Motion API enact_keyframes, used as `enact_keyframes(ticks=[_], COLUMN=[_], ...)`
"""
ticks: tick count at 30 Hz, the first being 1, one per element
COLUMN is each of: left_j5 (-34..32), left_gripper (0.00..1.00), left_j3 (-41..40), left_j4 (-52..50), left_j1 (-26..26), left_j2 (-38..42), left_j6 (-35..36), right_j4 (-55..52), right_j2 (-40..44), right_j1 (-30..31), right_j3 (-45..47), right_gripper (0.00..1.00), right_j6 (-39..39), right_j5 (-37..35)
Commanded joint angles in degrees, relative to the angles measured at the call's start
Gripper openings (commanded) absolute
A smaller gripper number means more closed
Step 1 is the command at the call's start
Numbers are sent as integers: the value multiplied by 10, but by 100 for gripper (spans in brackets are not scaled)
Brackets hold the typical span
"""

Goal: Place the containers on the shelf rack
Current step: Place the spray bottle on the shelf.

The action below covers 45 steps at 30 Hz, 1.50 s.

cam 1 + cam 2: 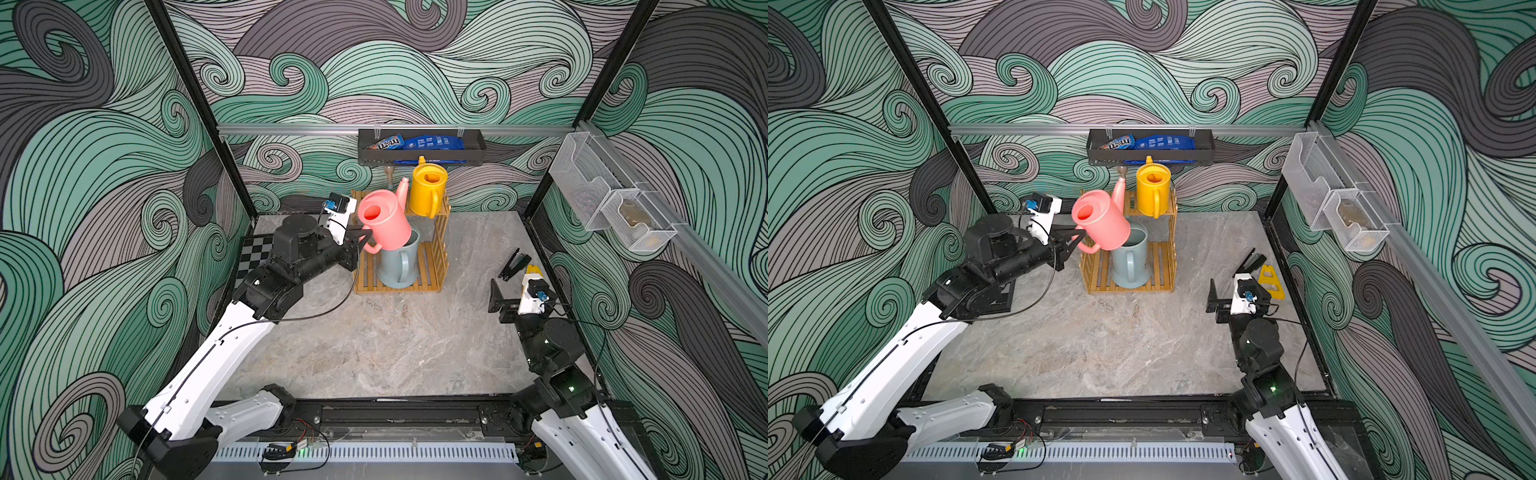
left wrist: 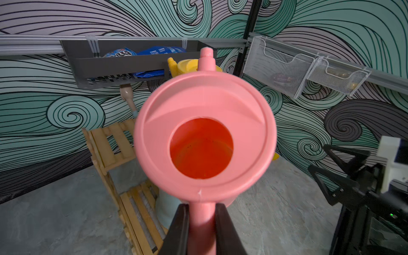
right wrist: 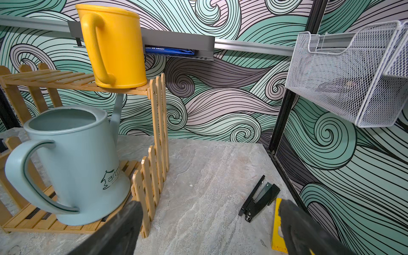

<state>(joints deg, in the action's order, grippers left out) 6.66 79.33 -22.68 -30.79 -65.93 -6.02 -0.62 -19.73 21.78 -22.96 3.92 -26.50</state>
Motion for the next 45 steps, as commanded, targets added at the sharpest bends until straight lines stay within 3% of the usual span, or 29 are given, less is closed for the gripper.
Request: enact_keyframes(ticks=[1, 10, 14, 19, 24, 34, 43, 45], left_j5=[-63, -97, -145, -196, -291, -351, -220, -221], left_gripper=[0, 0, 0, 0, 0, 0, 0, 0], left_j3=[58, 203, 264, 257, 265, 279, 343, 353], left_j4=[-17, -90, -127, -92, -95, -93, -169, -180], left_j1=[6, 5, 5, 5, 5, 5, 6, 5], left_j2=[-27, -125, -152, -153, -170, -210, -254, -268], left_j6=[9, 35, 39, 20, -27, 23, -50, -81], right_j4=[4, 2, 3, 2, 1, 2, 3, 3], right_j2=[5, 10, 8, 9, 7, 1, 0, 0], right_j1=[-2, -2, -2, -2, -2, -3, -2, -3], right_j3=[-2, -3, -2, -2, -3, -2, -2, -3], right_gripper=[99, 99, 99, 99, 99, 99, 99, 99], right_j6=[2, 1, 1, 2, 0, 0, -1, -1], right_j5=[-2, -3, -7, -11, -3, -8, 0, 3])
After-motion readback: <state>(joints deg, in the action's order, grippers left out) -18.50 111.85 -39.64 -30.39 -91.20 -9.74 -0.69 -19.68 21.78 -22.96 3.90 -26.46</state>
